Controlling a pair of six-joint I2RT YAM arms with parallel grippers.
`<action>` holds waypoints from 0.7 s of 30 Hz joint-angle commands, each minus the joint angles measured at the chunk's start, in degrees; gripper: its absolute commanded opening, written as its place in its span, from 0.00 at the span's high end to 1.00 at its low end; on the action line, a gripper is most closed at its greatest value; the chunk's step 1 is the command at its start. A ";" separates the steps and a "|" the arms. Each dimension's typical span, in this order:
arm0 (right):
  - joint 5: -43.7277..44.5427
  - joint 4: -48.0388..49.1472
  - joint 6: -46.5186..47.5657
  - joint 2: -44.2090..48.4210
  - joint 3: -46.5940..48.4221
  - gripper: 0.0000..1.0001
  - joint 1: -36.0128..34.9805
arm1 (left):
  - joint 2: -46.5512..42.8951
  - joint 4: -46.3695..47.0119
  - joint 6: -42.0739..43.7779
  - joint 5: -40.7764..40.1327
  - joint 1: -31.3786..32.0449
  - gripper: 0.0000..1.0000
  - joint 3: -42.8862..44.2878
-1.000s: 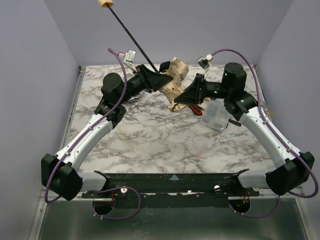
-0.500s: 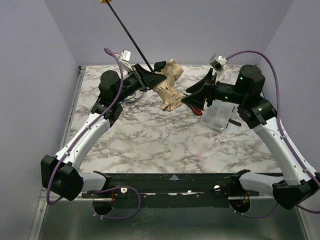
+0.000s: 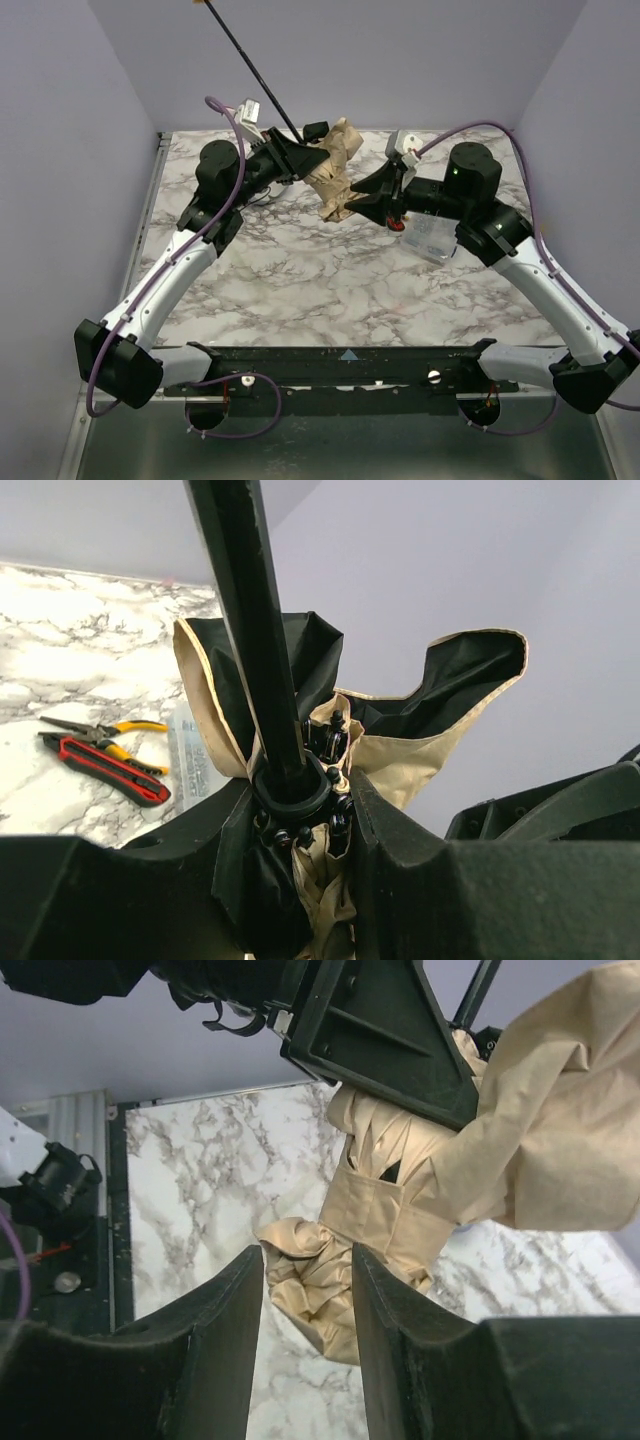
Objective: Open the umbrella
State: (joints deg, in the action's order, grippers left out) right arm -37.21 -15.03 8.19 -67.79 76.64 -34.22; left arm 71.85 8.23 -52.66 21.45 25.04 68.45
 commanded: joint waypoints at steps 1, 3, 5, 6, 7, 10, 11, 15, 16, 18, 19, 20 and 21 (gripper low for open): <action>5.47 6.54 9.89 2.44 -2.79 0.58 -3.02 | -4.39 8.14 2.95 -0.02 1.20 1.00 -1.20; 6.96 8.18 10.67 2.83 -3.96 0.60 -3.94 | -4.79 8.24 3.59 -0.26 1.58 1.00 -1.57; 8.18 8.77 10.91 2.90 -4.32 0.61 -4.39 | -5.15 9.07 3.60 -0.23 1.76 1.00 -2.17; 8.61 9.31 11.04 2.97 -4.71 0.61 -4.60 | -5.23 9.02 3.70 -0.50 1.85 1.00 -2.23; 9.29 9.54 11.35 2.92 -4.95 0.61 -4.81 | -5.28 9.00 3.70 -0.49 1.93 1.00 -2.28; 11.53 10.55 12.09 2.58 -5.43 0.61 -5.35 | -5.15 8.65 3.82 -0.42 2.18 1.00 -2.28; 12.15 11.07 12.24 2.50 -5.58 0.60 -5.57 | -5.11 8.65 3.92 -0.28 2.33 1.00 -2.26; 12.55 10.65 13.47 1.50 -5.06 0.59 -6.36 | -4.73 8.32 4.29 -0.36 2.55 1.00 -1.93; 12.69 10.50 13.59 1.22 -5.01 0.59 -6.68 | -4.62 8.14 4.39 -0.31 2.55 1.00 -1.77; 12.34 10.28 14.42 0.91 -5.10 0.60 -7.24 | -4.45 7.97 4.37 -0.43 2.59 1.00 -1.57; 12.37 10.51 14.49 0.74 -5.18 0.60 -7.54 | -4.36 7.77 4.44 -0.60 2.71 1.00 -1.51; 12.34 10.54 14.45 0.46 -5.08 0.61 -7.83 | -4.28 7.75 4.54 -0.71 2.73 1.00 -1.48; 12.32 10.41 14.49 0.20 -4.95 0.62 -8.08 | -4.20 7.76 4.56 -0.70 2.79 1.00 -1.37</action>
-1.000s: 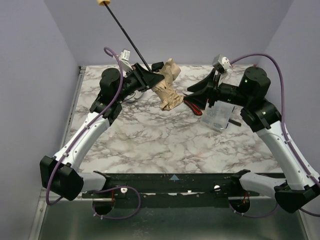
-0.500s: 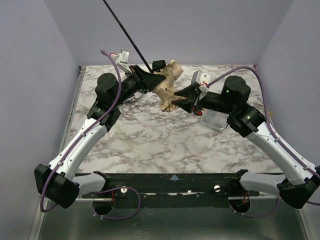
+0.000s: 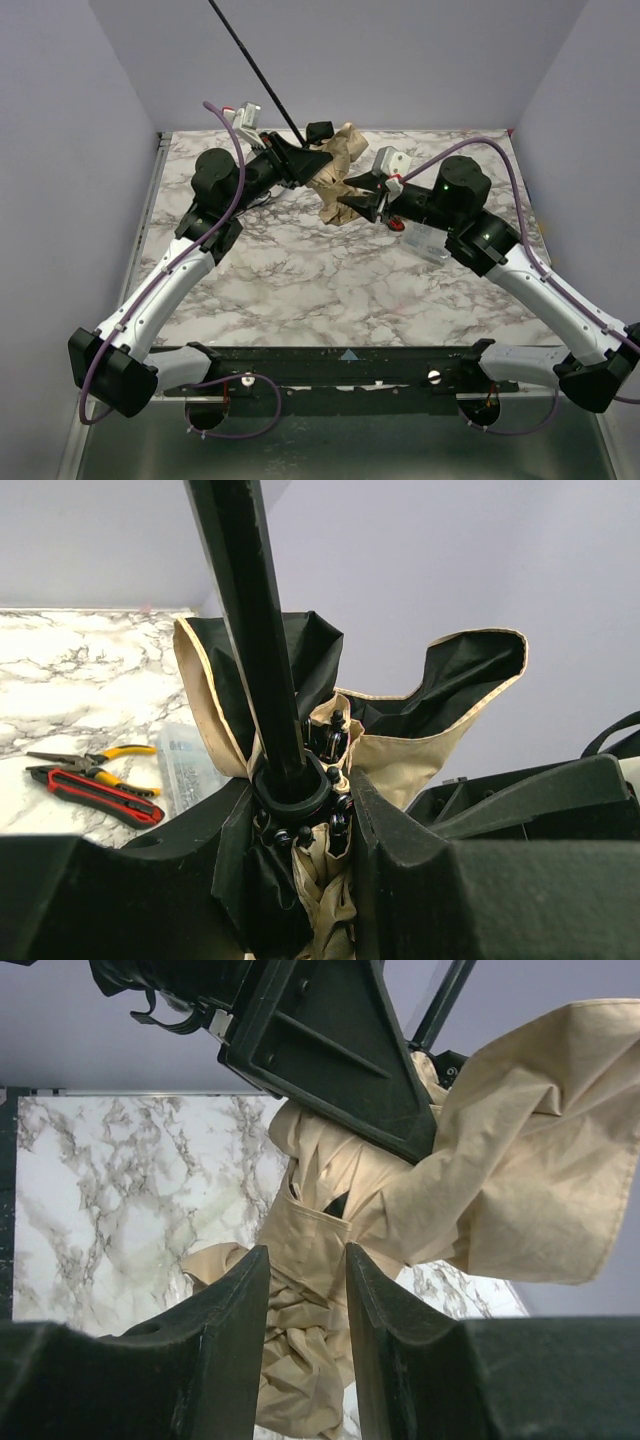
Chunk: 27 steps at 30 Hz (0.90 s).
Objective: Open the umbrella
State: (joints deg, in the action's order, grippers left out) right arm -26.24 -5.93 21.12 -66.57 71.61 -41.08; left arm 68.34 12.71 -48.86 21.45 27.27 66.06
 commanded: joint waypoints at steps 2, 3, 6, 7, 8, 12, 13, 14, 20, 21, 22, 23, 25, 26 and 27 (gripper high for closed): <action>1.65 1.20 1.88 -1.61 0.19 0.63 -1.61 | -0.58 3.29 0.82 -0.67 0.58 1.00 1.18; 1.90 1.19 2.22 -1.72 0.13 0.63 -1.76 | -0.57 3.36 0.87 -0.68 0.58 1.00 1.18; 2.57 0.60 3.10 -2.52 0.37 0.65 -2.35 | -0.67 3.50 0.70 -0.95 0.59 1.00 1.14; 3.04 0.48 3.49 -2.80 0.37 0.64 -2.50 | -0.66 3.70 0.61 -0.92 0.57 1.00 1.11; 4.19 0.54 3.72 -2.99 0.26 0.61 -2.83 | -0.58 3.89 0.44 -0.82 0.67 1.00 1.17; 8.27 1.13 5.12 -3.55 0.13 0.47 -3.87 | -0.59 3.82 -0.12 -0.88 0.85 1.00 1.11; 9.05 1.15 5.55 -3.67 0.02 0.47 -4.24 | -0.62 3.86 -0.30 -1.05 0.94 1.00 1.04; 9.36 0.64 6.37 -3.80 0.09 0.50 -4.48 | -0.57 3.74 -0.64 -1.22 0.95 1.00 0.98; 13.85 0.03 10.68 -4.70 -0.96 0.81 -7.30 | 0.29 2.94 -3.28 -3.09 1.21 1.00 1.61; 14.74 0.07 11.19 -4.99 -1.04 0.86 -7.71 | 0.38 2.87 -3.96 -3.27 1.17 1.00 1.66; 15.16 -0.23 11.65 -5.23 -0.91 0.91 -7.87 | 0.46 2.61 -4.44 -3.51 1.19 1.00 1.77; 15.39 -0.50 11.93 -5.33 -0.82 0.98 -7.96 | 0.56 2.42 -4.69 -3.76 1.25 1.00 1.87; 15.43 -0.81 12.42 -5.46 -0.95 1.00 -8.09 | 0.66 1.94 -5.14 -4.51 1.25 1.00 1.97; 15.07 -0.98 12.71 -5.37 -1.10 1.00 -8.13 | 0.66 1.47 -5.19 -5.07 1.28 1.00 2.09; 14.68 -1.13 12.70 -5.10 -1.33 1.00 -8.22 | 0.70 1.13 -5.28 -5.48 1.28 1.00 2.14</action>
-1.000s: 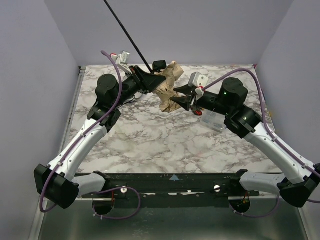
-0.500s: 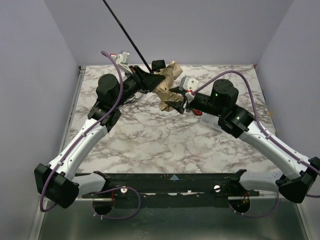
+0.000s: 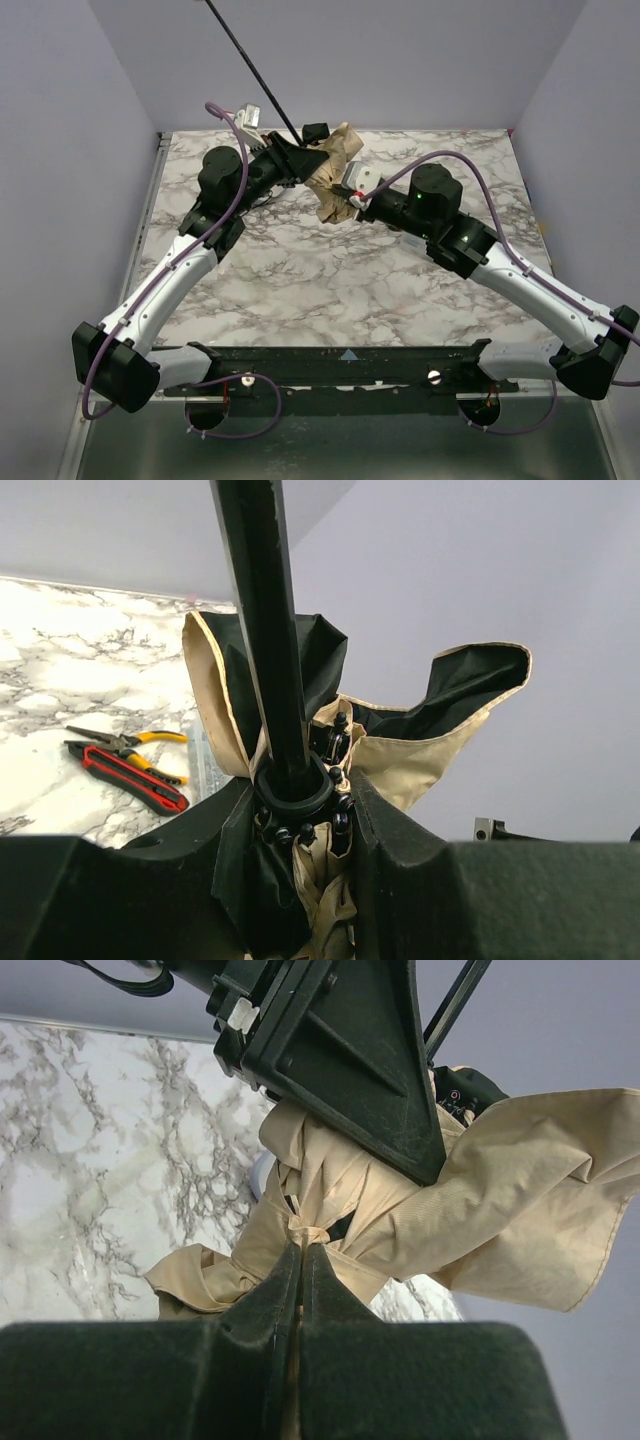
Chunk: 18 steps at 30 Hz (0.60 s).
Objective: Open the umbrella
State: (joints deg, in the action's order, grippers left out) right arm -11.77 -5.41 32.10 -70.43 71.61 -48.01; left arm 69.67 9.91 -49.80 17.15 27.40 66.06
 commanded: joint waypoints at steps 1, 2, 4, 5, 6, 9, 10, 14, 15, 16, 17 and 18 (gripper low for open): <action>-0.76 -1.82 1.54 -1.01 -1.52 1.00 -1.35 | -0.59 3.68 -4.70 -1.50 1.12 1.00 2.14; -1.81 -2.26 1.43 -0.71 -1.73 1.00 -1.38 | -0.44 3.29 -5.01 -2.00 1.08 1.00 2.25; -4.98 -3.50 1.41 -0.43 -2.07 1.00 -1.58 | -0.20 2.41 -5.43 -2.78 1.08 1.00 2.65; -6.42 -4.16 1.56 -0.42 -2.17 1.00 -1.79 | -0.02 2.16 -5.75 -3.14 1.03 1.00 2.80; -7.40 -4.86 1.49 -0.42 -2.26 1.00 -2.12 | 0.09 2.09 -6.19 -3.19 1.08 1.00 2.92; -9.25 -5.99 1.64 -0.65 -2.51 1.00 -3.34 | 0.45 1.59 -6.62 -3.73 1.07 1.00 3.40; -9.66 -6.30 2.01 -0.64 -2.68 1.00 -3.98 | 0.53 1.31 -6.71 -3.95 1.07 1.00 3.53; -10.05 -7.14 3.92 -0.32 -3.27 1.00 -6.74 | 0.89 0.21 -7.77 -4.59 0.63 1.00 3.81; -10.09 -7.16 4.01 -0.26 -3.40 1.00 -7.19 | 0.91 0.27 -8.09 -4.43 0.50 1.00 3.73; -10.41 -7.36 4.02 -0.31 -3.41 1.00 -7.42 | 0.88 0.18 -8.20 -4.40 0.47 1.00 3.72; -10.63 -7.75 4.01 -0.36 -3.41 1.00 -7.65 | 0.91 0.19 -8.32 -4.36 0.39 1.00 3.64; -10.64 -7.99 3.85 -0.41 -3.41 1.00 -7.67 | 0.93 0.49 -8.30 -3.94 0.31 1.00 3.57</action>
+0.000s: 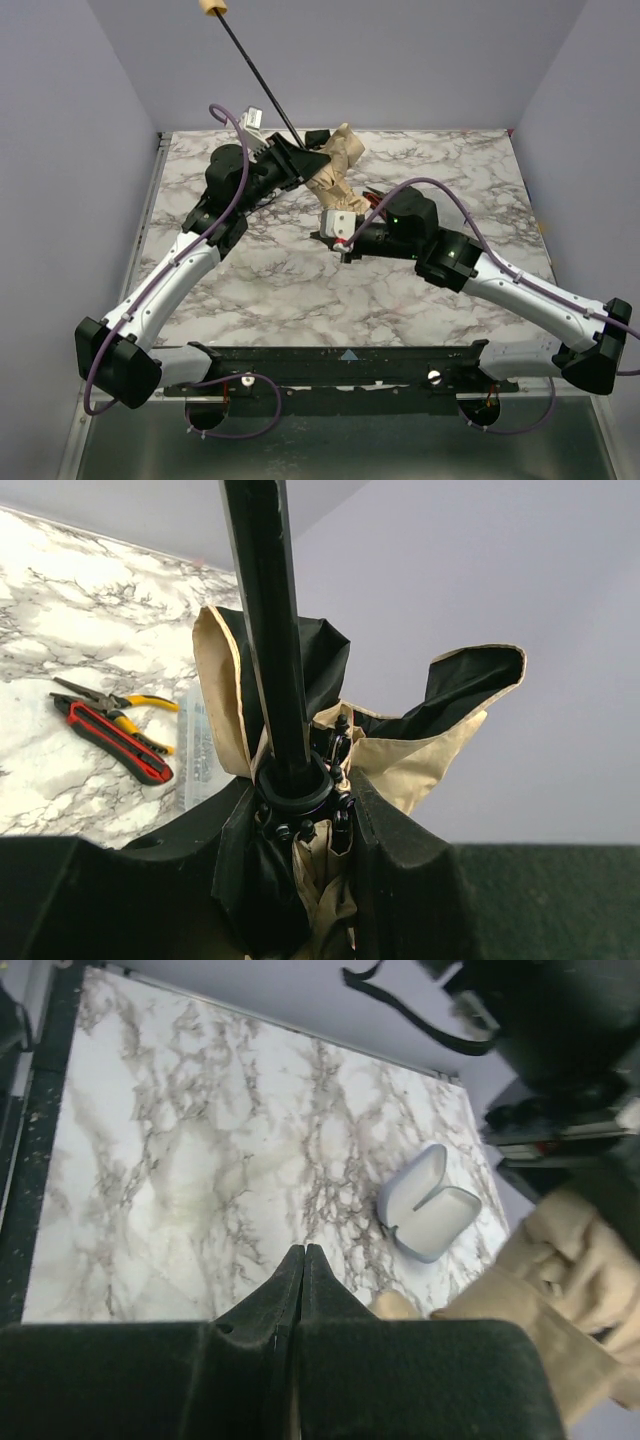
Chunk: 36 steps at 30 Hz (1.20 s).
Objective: Open the umbrella
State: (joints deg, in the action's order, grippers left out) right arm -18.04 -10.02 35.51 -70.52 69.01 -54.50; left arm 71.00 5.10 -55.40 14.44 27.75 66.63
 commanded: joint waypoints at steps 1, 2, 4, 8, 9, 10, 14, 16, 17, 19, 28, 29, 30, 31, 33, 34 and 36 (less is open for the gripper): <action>-4.34 -3.34 0.13 -0.30 -0.83 1.00 -1.15 | -0.43 5.55 -2.45 -0.87 -0.10 1.00 2.91; -4.05 -3.11 -0.44 -0.01 -0.85 1.00 -1.13 | -0.57 5.85 -2.16 -0.53 -0.21 1.00 2.68; -3.10 -2.63 -2.55 0.76 -0.73 1.00 -1.16 | -1.02 6.28 -1.54 -0.19 -0.39 1.00 2.09; 4.97 -0.97 -10.47 3.13 0.46 0.92 -0.73 | -2.32 8.31 -0.20 1.67 -1.28 1.00 -0.05; 5.79 -0.76 -11.63 3.79 0.99 0.90 0.16 | -2.68 8.72 -0.09 2.09 -1.50 1.00 -0.58; 6.50 -0.43 -13.16 4.32 1.48 0.88 1.20 | -2.99 9.20 -0.08 2.71 -1.62 1.00 -1.04; 9.29 1.14 -14.80 6.45 2.03 0.62 3.12 | -3.57 10.44 -0.24 4.00 -1.64 1.00 -2.02; 10.24 2.17 -14.60 7.03 1.74 0.55 3.66 | -3.67 11.02 -0.36 4.31 -1.69 1.00 -2.28; 10.51 2.25 -14.80 6.92 1.87 0.52 4.06 | -3.67 11.65 -0.56 4.57 -1.65 1.00 -2.61; 10.71 2.78 -14.54 6.57 1.68 0.47 4.89 | -3.85 12.68 -0.60 4.96 -1.64 1.00 -2.90; 8.03 4.56 -12.37 4.22 1.76 0.44 5.02 | -4.82 14.03 -0.50 5.87 -1.56 1.00 -3.44; 7.88 4.88 -12.42 3.93 1.67 0.45 5.02 | -4.91 14.13 -0.50 5.95 -1.49 1.00 -3.44; 7.56 4.97 -12.18 3.82 1.65 0.47 5.02 | -4.99 14.08 -0.50 6.00 -1.48 1.00 -3.44; 7.33 5.01 -12.08 3.59 1.57 0.49 5.00 | -5.08 13.97 -0.50 5.96 -1.42 1.00 -3.45; 6.68 5.33 -12.17 3.38 1.48 0.55 5.02 | -5.08 13.88 -0.50 6.10 -1.31 1.00 -3.35; 6.33 5.48 -12.34 3.20 1.48 0.56 5.02 | -5.08 13.67 -0.42 6.14 -1.22 1.00 -3.28; 5.82 5.93 -12.65 2.79 1.56 0.59 5.02 | -5.01 13.77 -0.42 6.28 -1.01 1.00 -3.35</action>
State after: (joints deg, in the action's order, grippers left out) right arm -9.89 -6.35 22.98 -66.98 69.43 -49.63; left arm 67.99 14.11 -55.53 19.11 26.26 62.96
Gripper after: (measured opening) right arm 0.429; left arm 0.329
